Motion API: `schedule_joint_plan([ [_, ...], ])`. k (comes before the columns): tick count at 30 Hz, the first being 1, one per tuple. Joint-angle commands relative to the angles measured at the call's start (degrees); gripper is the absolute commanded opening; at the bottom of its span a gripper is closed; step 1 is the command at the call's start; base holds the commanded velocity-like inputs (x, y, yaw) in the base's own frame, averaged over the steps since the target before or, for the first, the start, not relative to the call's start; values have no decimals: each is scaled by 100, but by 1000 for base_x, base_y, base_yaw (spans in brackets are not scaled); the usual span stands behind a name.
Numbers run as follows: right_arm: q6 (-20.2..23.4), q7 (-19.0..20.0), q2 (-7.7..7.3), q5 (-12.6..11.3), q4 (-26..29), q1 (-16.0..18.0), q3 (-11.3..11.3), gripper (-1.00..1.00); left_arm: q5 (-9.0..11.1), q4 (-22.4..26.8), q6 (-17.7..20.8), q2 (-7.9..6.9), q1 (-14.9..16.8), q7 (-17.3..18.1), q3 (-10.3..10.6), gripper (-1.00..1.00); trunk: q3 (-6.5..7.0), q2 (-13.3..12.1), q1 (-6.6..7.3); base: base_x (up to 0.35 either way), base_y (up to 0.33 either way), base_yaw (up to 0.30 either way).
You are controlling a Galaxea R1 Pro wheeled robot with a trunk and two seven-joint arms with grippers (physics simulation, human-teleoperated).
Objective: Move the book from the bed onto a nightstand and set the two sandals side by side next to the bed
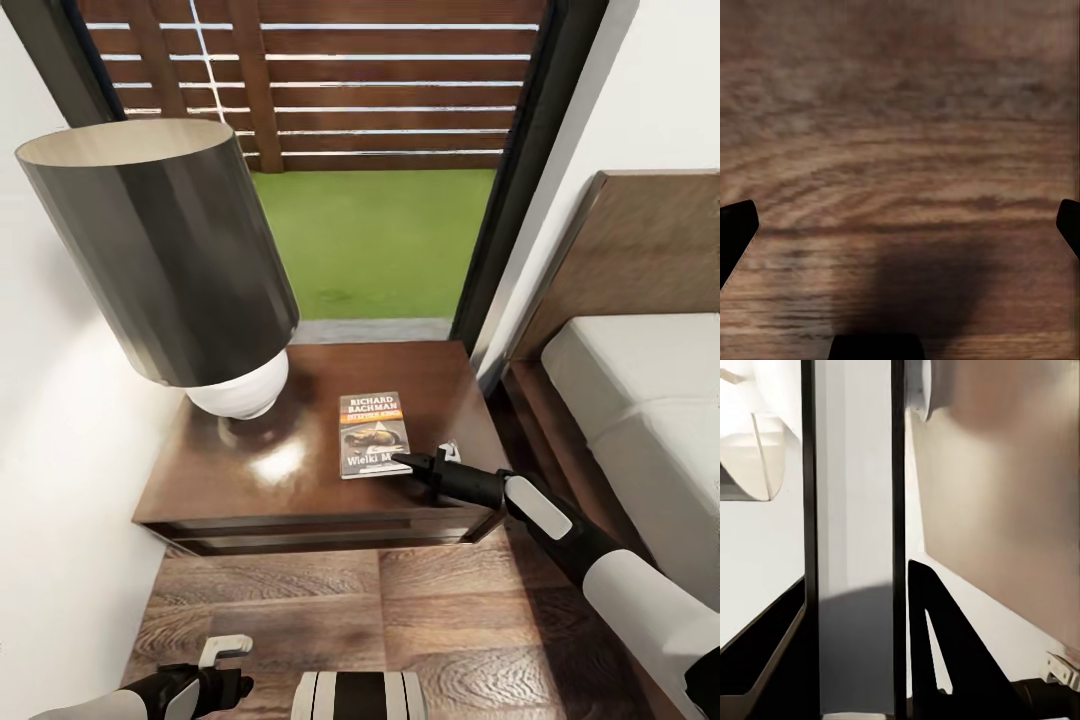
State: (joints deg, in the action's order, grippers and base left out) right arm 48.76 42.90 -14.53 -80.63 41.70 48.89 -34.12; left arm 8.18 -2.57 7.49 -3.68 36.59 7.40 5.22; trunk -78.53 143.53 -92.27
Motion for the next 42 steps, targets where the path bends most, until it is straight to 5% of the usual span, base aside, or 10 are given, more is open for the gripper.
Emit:
schedule_joint_plan([
  [1,2,16,-5,-14,-4,6,-24,-100,61,-9,12,-1,6,24,49,100,19,0,3,0,0,0],
  [8,2,16,-6,-14,-4,6,-21,-100,64,-10,7,-1,6,25,49,100,63,-3,8,0,0,0],
  [19,2,16,-6,-14,-4,6,-21,-100,62,-9,7,-1,6,25,49,100,307,-17,37,0,0,0],
  [42,123,-110,1,-13,-112,6,-16,-100,66,-11,-2,-1,6,16,49,100,307,-17,37,0,0,0],
])
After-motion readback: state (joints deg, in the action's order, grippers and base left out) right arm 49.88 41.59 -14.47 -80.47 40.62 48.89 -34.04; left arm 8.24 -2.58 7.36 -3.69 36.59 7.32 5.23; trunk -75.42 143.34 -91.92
